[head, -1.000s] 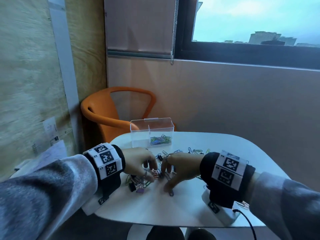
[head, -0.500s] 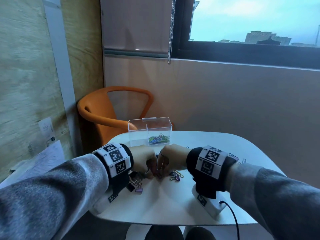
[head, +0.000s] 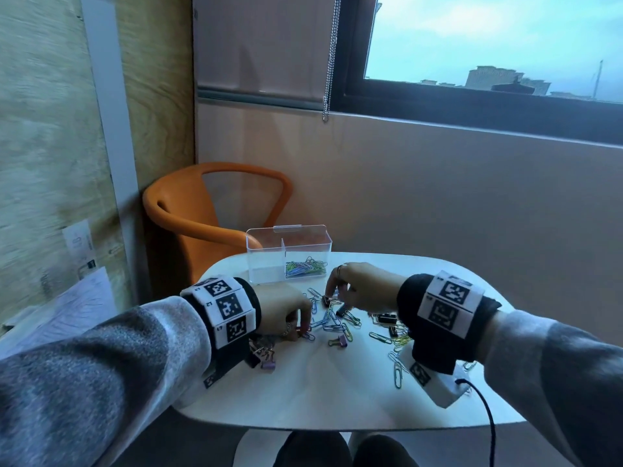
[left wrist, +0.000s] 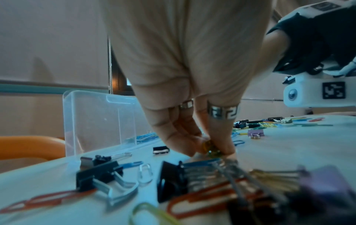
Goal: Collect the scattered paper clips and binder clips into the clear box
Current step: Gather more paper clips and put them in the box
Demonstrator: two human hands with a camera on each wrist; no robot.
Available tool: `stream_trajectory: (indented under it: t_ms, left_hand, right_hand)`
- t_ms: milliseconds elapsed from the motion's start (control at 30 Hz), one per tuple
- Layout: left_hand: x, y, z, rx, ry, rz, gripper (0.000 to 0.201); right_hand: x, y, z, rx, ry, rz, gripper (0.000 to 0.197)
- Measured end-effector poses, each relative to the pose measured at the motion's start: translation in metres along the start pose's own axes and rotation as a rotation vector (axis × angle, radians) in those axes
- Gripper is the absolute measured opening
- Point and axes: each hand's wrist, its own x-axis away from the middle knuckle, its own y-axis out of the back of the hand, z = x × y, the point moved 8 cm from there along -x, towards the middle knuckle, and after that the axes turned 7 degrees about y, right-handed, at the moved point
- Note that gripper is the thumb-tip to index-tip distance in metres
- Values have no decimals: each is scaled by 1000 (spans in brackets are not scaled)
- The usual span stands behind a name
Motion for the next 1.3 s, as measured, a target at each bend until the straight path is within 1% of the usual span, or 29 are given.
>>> stream_trajectory:
  t_ms: [133, 200, 300, 400, 500, 600, 700, 733, 867, 967, 1033, 1100, 1167, 1300]
  left_hand:
    - [0, -2, -3, -100, 29, 14, 26]
    - [1, -3, -3, -128, 46, 31, 26]
    - [0, -5, -5, -193, 57, 60, 27]
    - [1, -9, -5, -248, 80, 90, 27]
    - [2, -10, 1, -210, 85, 106, 24]
    - [2, 0, 14, -69, 112, 85, 24]
    - [-1, 23, 27, 41, 139, 10, 12]
    - [-4, 32, 30, 61, 148, -23, 11]
    - [-22, 68, 38, 158, 199, -167, 20]
    - [-40, 96, 38, 192, 254, -338, 22]
    - [-52, 106, 38, 184, 291, -435, 24]
    - [-63, 106, 37, 155, 290, -472, 23]
    - [-69, 102, 37, 162, 268, -481, 19]
    - [-68, 99, 48, 250, 261, -509, 10]
  right_hand:
    - [2, -5, -13, -47, -62, 82, 38]
    - [5, -9, -13, -46, -65, 101, 37]
    - [5, -19, -2, 54, 19, 141, 28]
    - [-5, -30, 0, 112, 106, 197, 41]
    - [-17, -29, -5, 78, 129, 221, 38]
    - [-24, -30, -9, -10, 149, 236, 29]
    - [-27, -30, -11, 4, 176, 222, 26]
    - [-28, -30, -11, 32, 192, 202, 25]
    - [-27, -32, -10, 179, 240, 166, 22]
    - [-22, -33, -8, 296, 245, 162, 26]
    - [-20, -32, -7, 363, 263, 143, 28]
    - [-18, -31, -7, 396, 279, 127, 27]
    - [-15, -28, -9, 373, 287, 115, 24]
    - [-13, -18, -17, 189, 277, 58, 21]
